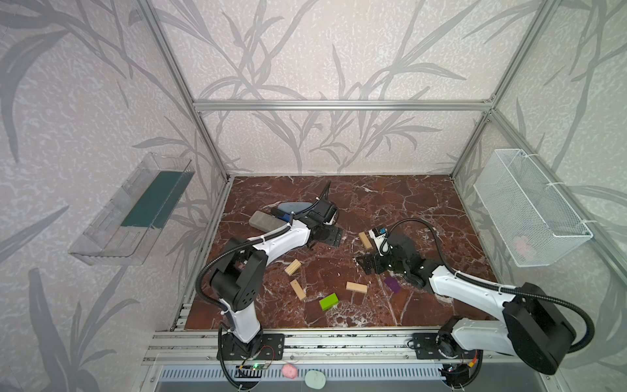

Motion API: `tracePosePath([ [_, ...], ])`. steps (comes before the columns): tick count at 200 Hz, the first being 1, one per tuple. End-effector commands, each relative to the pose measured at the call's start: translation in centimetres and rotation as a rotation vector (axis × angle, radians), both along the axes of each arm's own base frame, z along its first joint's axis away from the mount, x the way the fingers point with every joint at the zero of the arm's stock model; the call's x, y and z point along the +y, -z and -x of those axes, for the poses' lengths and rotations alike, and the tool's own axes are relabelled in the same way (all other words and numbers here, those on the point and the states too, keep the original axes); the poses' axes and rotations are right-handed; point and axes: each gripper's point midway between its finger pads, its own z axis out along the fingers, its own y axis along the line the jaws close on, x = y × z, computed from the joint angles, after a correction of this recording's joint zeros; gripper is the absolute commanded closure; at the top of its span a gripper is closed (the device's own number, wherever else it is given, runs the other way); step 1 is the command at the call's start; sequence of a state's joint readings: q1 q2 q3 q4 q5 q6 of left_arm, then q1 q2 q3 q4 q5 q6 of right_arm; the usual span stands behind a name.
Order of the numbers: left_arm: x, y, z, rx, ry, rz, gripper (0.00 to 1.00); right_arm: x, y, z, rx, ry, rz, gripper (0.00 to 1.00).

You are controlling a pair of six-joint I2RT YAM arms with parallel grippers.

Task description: Build the wood block tower

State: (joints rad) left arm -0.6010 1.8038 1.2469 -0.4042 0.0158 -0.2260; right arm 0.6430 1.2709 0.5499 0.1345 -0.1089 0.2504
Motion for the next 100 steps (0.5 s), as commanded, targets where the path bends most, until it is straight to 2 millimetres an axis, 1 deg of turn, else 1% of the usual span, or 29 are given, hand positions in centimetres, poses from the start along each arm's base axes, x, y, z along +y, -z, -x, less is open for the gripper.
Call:
tracePosePath([
  [1, 0.4, 0.8, -0.2, 0.014, 0.021, -0.085, 0.15, 0.0, -1.2, -0.3, -0.068, 0.007, -0.015, 0.01],
  [33, -0.5, 2.0, -1.2, 0.017, 0.036, -0.106, 0.20, -0.4, -1.3, -0.7, -0.086, 0.031, -0.005, 0.01],
  [55, -1.0, 2.9, -1.6, 0.023, 0.041, -0.136, 0.24, -0.6, -1.4, -0.6, -0.096, 0.034, -0.005, 0.01],
  [78, -1.2, 3.8, -1.9, 0.032, 0.044, -0.178, 0.27, -0.9, -1.7, -0.8, -0.114, 0.050, -0.003, 0.01],
  [100, -1.1, 4.4, -2.4, 0.028, 0.032, -0.209, 0.30, -0.8, -1.9, -0.6, -0.118, 0.042, -0.014, 0.01],
])
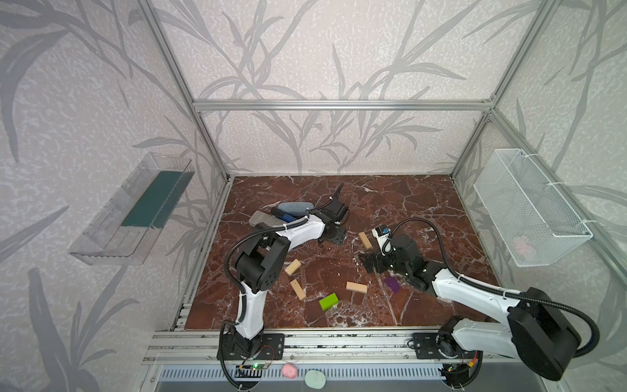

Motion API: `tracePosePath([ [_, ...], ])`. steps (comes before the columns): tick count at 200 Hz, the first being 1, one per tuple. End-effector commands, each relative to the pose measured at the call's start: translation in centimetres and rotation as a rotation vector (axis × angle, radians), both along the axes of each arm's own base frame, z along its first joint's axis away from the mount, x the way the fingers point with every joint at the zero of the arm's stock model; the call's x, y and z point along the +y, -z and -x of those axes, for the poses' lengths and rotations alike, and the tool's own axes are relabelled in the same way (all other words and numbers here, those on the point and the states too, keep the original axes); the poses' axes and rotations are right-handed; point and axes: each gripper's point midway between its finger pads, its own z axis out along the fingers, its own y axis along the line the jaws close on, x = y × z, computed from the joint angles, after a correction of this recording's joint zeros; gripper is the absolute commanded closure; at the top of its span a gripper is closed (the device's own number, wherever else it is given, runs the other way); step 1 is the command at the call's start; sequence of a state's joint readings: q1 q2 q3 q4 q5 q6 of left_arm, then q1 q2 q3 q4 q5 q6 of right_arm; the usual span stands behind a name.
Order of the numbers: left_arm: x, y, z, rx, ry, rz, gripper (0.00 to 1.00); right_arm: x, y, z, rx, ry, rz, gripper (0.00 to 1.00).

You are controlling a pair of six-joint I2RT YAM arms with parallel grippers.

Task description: Build the wood block tower

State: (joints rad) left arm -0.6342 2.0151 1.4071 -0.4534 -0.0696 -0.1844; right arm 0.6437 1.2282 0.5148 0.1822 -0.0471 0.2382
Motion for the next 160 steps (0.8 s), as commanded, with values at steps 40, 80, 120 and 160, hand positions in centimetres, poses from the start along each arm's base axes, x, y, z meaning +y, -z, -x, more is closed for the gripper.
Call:
tracePosePath([
  [40, -0.1, 0.9, -1.0, 0.001, -0.014, -0.069, 0.35, 0.0, -1.1, 0.0, -0.051, 0.005, -0.017, 0.01],
  [80, -0.4, 1.7, -1.4, 0.038, -0.046, -0.075, 0.40, -0.2, -1.2, -0.1, -0.058, 0.013, -0.012, 0.01],
  [120, -0.8, 2.3, -0.8, 0.087, -0.074, -0.049, 0.49, -0.2, -1.1, -0.1, -0.057, 0.012, -0.011, 0.01],
  [160, -0.1, 2.4, 0.1, 0.132, -0.151, -0.064, 0.56, -0.2, -1.0, -0.1, -0.056, 0.009, -0.011, 0.01],
])
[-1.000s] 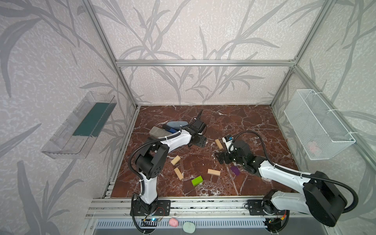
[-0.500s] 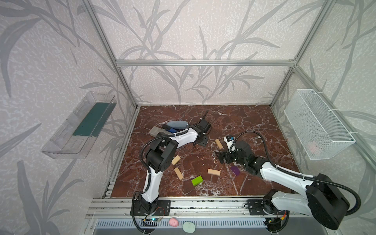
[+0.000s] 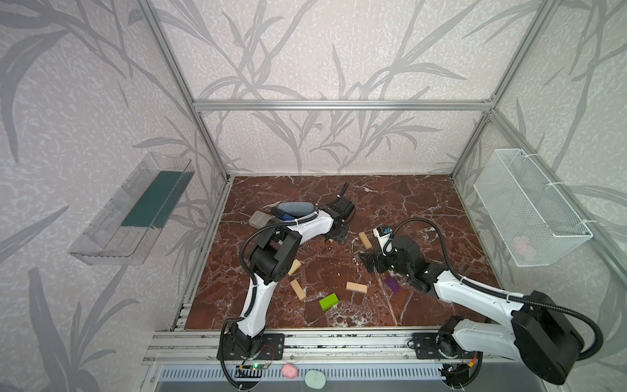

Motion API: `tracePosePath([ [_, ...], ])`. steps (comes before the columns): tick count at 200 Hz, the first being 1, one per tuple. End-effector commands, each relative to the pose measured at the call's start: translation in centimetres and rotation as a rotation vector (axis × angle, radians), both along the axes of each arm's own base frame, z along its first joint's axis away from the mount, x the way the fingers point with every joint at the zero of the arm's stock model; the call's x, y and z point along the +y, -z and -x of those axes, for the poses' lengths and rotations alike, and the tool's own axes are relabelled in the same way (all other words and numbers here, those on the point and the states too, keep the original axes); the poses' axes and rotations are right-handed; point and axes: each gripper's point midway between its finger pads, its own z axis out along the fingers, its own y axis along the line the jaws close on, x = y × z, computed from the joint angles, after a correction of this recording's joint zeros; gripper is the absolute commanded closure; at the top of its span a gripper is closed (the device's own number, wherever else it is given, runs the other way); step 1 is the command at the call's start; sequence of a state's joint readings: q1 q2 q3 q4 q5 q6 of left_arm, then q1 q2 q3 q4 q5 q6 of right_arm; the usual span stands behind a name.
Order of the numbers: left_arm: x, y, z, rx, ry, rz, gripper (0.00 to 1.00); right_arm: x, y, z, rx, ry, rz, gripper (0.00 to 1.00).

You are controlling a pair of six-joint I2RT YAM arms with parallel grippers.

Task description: Build the wood block tower

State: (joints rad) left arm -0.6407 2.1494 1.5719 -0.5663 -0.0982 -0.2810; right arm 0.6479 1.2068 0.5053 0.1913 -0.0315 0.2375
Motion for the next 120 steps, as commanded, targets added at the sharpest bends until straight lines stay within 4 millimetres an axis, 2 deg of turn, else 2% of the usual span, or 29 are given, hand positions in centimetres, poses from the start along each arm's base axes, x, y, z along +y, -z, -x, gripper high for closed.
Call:
tracePosePath([
  [1, 0.7, 0.7, 1.5, 0.074, -0.061, -0.031, 0.56, 0.0, -0.6, -0.1, -0.033, 0.001, -0.005, 0.01],
  [74, 0.6, 1.8, 4.2, 0.137, -0.203, -0.051, 0.69, -0.1, -0.5, -0.1, -0.032, 0.003, -0.002, 0.01],
  [120, 0.3, 1.3, 6.0, 0.142, -0.279, -0.036, 0.74, 0.2, -0.4, 0.5, -0.020, -0.018, -0.025, 0.01],
])
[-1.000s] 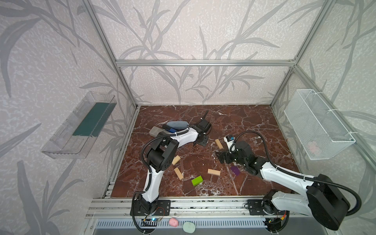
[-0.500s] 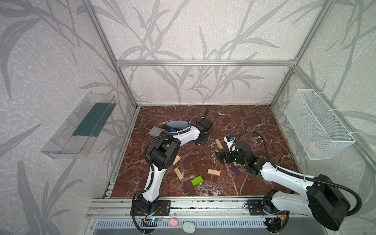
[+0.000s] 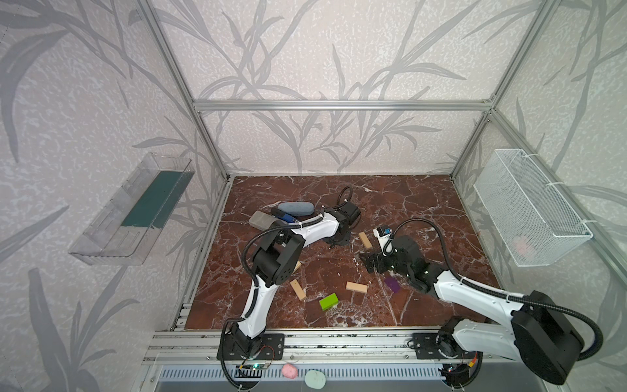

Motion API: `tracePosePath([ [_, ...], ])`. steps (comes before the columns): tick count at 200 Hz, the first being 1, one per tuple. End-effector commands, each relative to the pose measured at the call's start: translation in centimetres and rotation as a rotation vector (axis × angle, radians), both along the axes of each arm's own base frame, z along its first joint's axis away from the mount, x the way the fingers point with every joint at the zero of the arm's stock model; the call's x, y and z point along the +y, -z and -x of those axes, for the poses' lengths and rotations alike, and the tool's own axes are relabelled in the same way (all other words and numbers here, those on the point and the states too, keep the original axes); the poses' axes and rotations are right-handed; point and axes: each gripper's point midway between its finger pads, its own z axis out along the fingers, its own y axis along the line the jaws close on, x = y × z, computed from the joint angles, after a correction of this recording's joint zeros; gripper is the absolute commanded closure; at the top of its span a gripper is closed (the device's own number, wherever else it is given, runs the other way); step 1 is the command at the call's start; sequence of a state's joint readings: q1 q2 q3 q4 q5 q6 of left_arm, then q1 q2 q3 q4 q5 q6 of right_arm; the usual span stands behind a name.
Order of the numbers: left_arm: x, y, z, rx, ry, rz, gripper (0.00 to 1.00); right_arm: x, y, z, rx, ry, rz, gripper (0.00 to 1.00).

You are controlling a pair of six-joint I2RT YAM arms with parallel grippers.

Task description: Build the wood block tower

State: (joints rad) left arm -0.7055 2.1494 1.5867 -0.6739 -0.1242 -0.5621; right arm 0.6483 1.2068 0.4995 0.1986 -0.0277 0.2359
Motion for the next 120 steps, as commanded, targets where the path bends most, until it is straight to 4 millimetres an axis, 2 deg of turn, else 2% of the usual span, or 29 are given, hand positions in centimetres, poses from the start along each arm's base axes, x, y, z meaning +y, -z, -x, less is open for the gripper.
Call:
tracePosePath([
  [1, 1.2, 1.0, 3.0, 0.077, -0.070, -0.050, 0.74, 0.3, -0.6, 0.5, -0.017, -0.021, -0.029, 0.01],
  [47, 0.8, 0.2, 5.5, 0.073, -0.073, -0.028, 0.75, 0.8, -0.4, 2.3, 0.008, -0.098, -0.066, 0.01],
  [76, 0.9, -0.1, 7.1, 0.070, -0.081, 0.000, 0.76, 1.3, -0.9, 3.5, -0.009, -0.165, -0.097, 0.01],
  [120, 1.3, 0.2, 8.9, 0.074, -0.107, 0.012, 0.76, 1.2, -1.6, 4.0, -0.048, -0.182, -0.120, 0.01],
])
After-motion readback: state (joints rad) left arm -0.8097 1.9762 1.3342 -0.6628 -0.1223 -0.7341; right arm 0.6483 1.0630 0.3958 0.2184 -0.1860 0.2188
